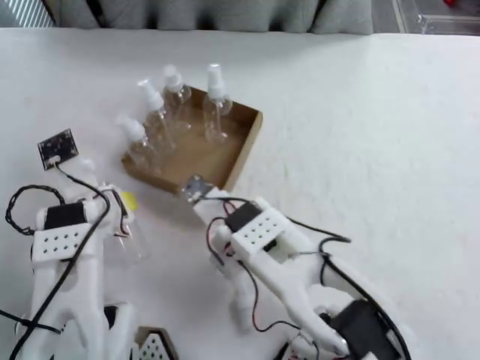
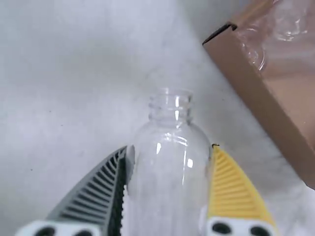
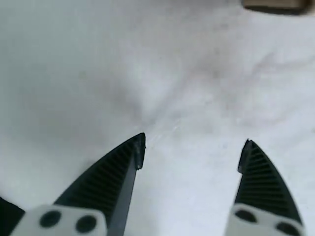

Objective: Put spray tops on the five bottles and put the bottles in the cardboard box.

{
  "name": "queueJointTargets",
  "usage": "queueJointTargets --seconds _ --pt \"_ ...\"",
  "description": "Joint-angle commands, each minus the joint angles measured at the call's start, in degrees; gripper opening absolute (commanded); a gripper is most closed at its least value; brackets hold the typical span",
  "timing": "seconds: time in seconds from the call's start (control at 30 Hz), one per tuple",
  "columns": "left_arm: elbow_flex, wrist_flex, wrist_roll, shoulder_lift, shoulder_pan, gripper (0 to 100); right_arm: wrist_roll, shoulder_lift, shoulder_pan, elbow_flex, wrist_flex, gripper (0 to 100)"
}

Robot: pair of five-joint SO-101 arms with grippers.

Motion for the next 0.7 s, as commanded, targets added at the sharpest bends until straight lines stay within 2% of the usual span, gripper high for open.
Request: queueJointTargets --seconds 0.0,0.13,0.3,0.5,0.67 --pt "-1.9 -1.8 -0.3 -2.1 -0.7 2 -0.1 4.7 -1.8 -4.1 -0.2 26.8" --pt "-1.8 -1.8 -0.3 -2.1 -0.6 2 0.4 7.8 -0.7 -5.6 1.5 18.2" --pt "-1.4 -1.8 -0.3 -2.1 -0.5 2 4.8 7.8 7.0 -5.6 2.2 1.4" --pt "0.1 -3.7 -0.3 -2.1 -0.5 2 6.4 3.4 15.9 -5.8 5.5 1.6" --pt "0.6 -4.2 -0.3 -2.1 -0.5 2 18.8 -6.1 25.5 -6.4 11.7 1.6"
